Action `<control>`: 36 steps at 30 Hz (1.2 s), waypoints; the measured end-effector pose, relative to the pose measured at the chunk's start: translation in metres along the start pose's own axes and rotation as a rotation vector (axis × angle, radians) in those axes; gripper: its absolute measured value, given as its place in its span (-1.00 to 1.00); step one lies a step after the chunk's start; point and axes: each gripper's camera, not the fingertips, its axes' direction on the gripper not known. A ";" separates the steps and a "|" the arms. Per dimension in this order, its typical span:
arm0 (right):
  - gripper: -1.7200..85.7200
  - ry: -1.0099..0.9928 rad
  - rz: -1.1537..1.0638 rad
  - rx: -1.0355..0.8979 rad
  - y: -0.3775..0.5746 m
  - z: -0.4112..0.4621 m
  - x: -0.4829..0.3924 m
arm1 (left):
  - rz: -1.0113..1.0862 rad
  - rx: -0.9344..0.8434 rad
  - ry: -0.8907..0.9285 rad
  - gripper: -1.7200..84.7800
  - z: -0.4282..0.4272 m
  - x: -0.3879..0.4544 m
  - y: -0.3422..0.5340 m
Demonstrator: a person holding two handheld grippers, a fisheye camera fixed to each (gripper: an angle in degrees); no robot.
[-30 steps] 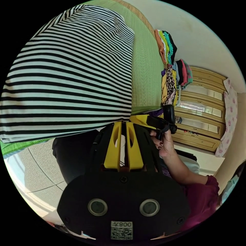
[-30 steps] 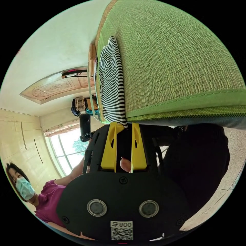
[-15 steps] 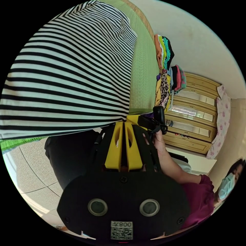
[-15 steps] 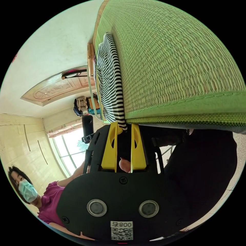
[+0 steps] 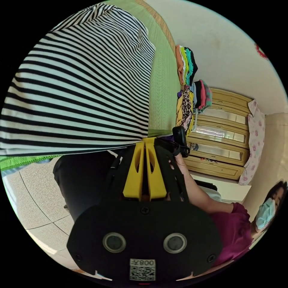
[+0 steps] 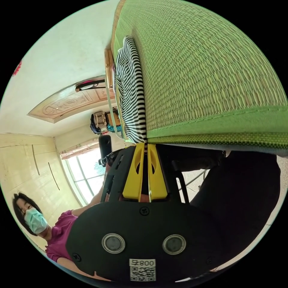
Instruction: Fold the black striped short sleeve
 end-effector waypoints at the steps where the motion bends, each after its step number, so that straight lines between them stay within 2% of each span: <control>1: -0.92 0.002 -0.004 -0.001 0.001 -0.001 -0.001 | 0.005 0.023 0.007 -0.95 -0.008 -0.003 0.004; 8: -0.94 -0.041 -0.029 -0.003 0.008 -0.013 -0.011 | -0.027 0.183 0.062 -0.95 -0.061 -0.040 0.039; 14: -0.94 -0.047 -0.044 0.002 0.013 -0.021 -0.019 | -0.150 0.366 0.128 -0.90 -0.103 -0.094 0.082; 22: -0.94 -0.063 -0.037 0.020 0.020 -0.026 -0.020 | -0.318 0.589 0.324 -0.81 -0.125 -0.165 0.133; 36: -0.94 -0.054 -0.044 0.037 0.028 -0.030 -0.031 | -0.330 0.618 0.438 -0.77 -0.132 -0.207 0.144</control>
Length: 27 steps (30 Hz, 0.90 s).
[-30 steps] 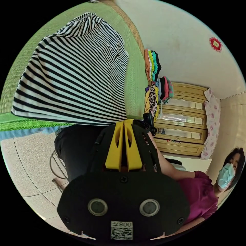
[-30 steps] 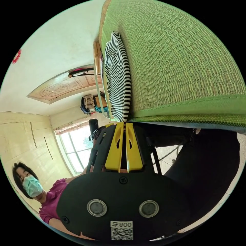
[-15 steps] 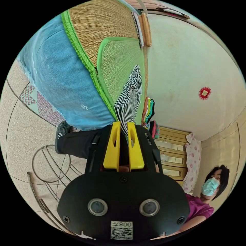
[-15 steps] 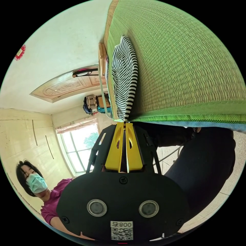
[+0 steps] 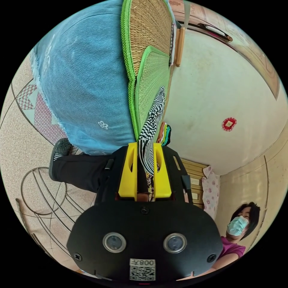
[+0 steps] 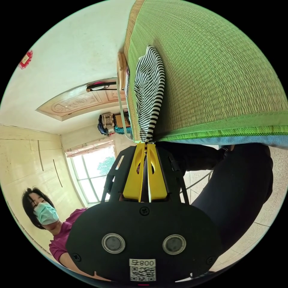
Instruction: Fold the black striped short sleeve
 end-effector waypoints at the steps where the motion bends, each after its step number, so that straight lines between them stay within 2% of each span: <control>1: -0.94 0.004 0.001 0.000 0.000 0.000 0.000 | -0.003 0.003 0.009 -0.77 -0.003 -0.002 0.000; 15: -0.94 0.014 0.029 0.011 0.008 -0.003 0.006 | 0.023 -0.059 -0.062 -0.83 -0.013 -0.007 -0.005; 27: -0.94 0.016 0.064 0.021 0.016 -0.002 0.015 | 0.016 -0.058 -0.045 -0.83 -0.025 -0.016 0.000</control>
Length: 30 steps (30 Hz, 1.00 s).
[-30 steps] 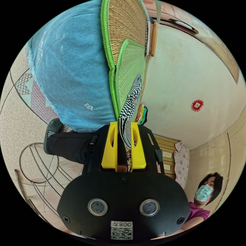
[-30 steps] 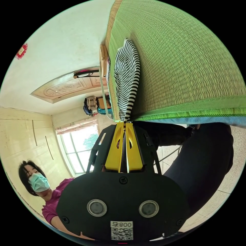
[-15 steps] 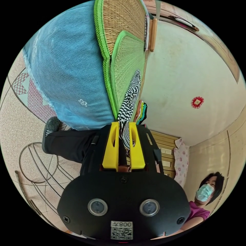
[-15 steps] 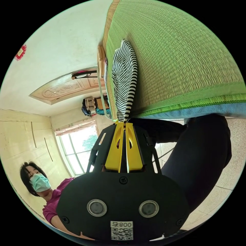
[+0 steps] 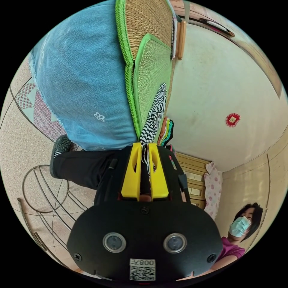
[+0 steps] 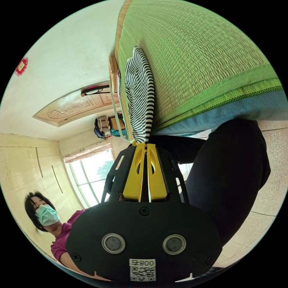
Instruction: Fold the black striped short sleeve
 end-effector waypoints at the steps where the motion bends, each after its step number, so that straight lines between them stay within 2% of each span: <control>1: -0.94 0.000 0.002 0.001 0.000 0.000 0.000 | 0.006 0.000 -0.003 -0.81 -0.001 0.000 0.000; 7: -0.94 -0.004 0.010 0.007 0.002 -0.002 -0.001 | -0.005 0.001 0.024 -0.76 -0.002 0.000 0.002; 17: -0.94 -0.003 0.007 0.008 0.005 -0.005 -0.012 | -0.017 -0.014 -0.029 -0.84 -0.003 0.006 0.009; 30: -0.94 -0.004 -0.001 0.009 0.018 -0.019 -0.028 | 0.020 -0.040 0.016 -0.89 -0.002 0.031 0.034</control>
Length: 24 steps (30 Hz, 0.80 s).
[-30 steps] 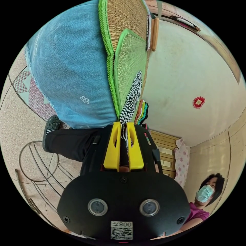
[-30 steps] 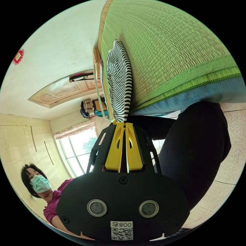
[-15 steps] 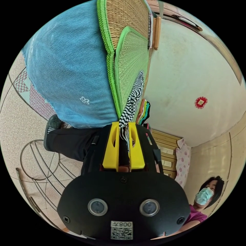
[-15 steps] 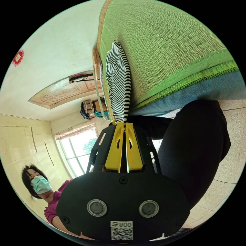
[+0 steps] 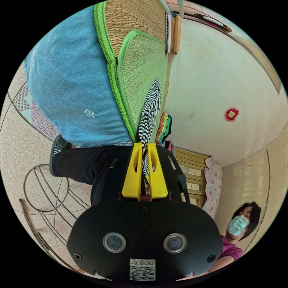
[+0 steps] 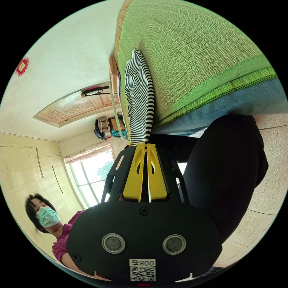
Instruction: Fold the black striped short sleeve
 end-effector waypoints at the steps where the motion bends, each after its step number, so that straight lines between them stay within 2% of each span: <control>1: -0.94 0.000 -0.001 -0.001 0.002 -0.002 -0.002 | 0.000 -0.002 0.008 -0.89 0.001 0.002 0.003; 24: -0.94 -0.041 -0.071 0.030 0.071 -0.066 -0.058 | 0.055 -0.054 0.122 -0.90 0.041 0.067 0.075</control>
